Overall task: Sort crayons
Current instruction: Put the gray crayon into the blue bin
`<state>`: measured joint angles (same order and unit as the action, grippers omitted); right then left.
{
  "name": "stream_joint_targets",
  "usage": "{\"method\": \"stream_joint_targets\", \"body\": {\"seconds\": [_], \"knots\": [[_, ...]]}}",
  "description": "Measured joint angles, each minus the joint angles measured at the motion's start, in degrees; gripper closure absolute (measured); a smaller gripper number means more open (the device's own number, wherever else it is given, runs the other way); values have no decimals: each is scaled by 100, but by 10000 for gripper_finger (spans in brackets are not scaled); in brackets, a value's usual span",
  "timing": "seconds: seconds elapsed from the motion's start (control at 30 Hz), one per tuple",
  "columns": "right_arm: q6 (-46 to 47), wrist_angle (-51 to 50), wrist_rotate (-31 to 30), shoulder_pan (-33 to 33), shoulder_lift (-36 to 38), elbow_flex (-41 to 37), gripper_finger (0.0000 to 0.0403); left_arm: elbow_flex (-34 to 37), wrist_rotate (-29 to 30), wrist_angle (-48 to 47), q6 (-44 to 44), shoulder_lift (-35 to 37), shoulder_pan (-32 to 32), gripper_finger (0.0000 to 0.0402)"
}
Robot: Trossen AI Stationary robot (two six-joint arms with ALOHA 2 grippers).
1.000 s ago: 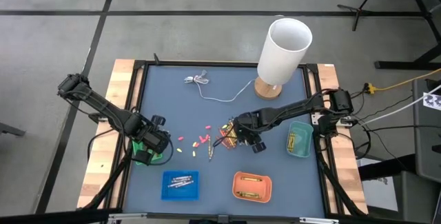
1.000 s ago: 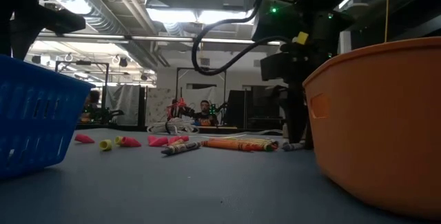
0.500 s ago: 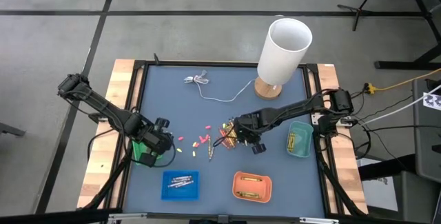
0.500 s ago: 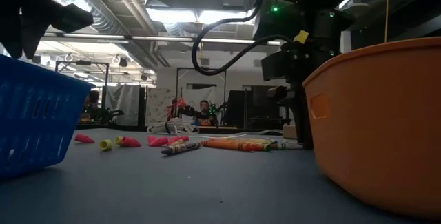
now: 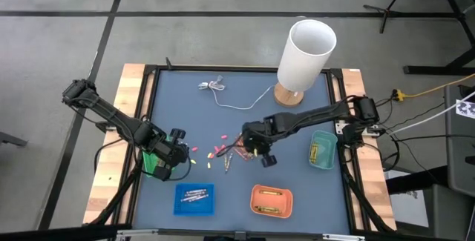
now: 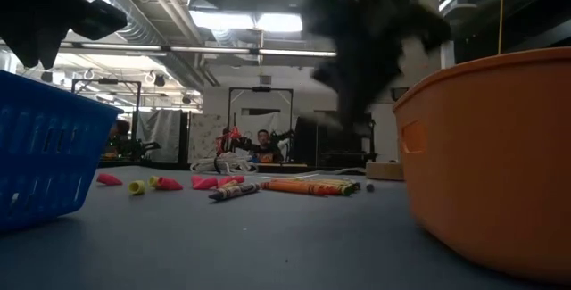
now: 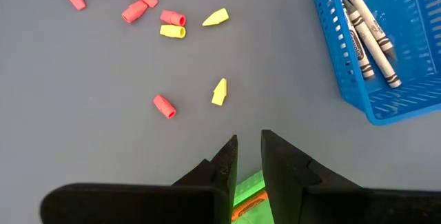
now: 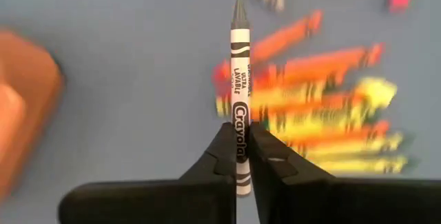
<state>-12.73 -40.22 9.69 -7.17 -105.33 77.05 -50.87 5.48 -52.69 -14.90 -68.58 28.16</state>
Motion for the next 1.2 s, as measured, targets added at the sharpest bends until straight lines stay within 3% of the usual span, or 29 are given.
{"method": "stream_joint_targets", "body": {"seconds": [0.13,0.37,0.7,0.97,1.2], "knots": [[510,508,4,-260,5,462,392,0,0,-2,0,0,0,351],[1118,2919,1,-815,-85,557,384,0,0,-7,0,0,-2,351],[1116,5835,-6,-1328,-1152,556,383,0,0,73,0,0,-1,351],[1525,6733,-9,-1346,-1812,552,382,2,0,143,0,-2,0,351],[2010,6917,106,-1290,-1911,552,364,1,0,216,0,-2,0,351]]}}
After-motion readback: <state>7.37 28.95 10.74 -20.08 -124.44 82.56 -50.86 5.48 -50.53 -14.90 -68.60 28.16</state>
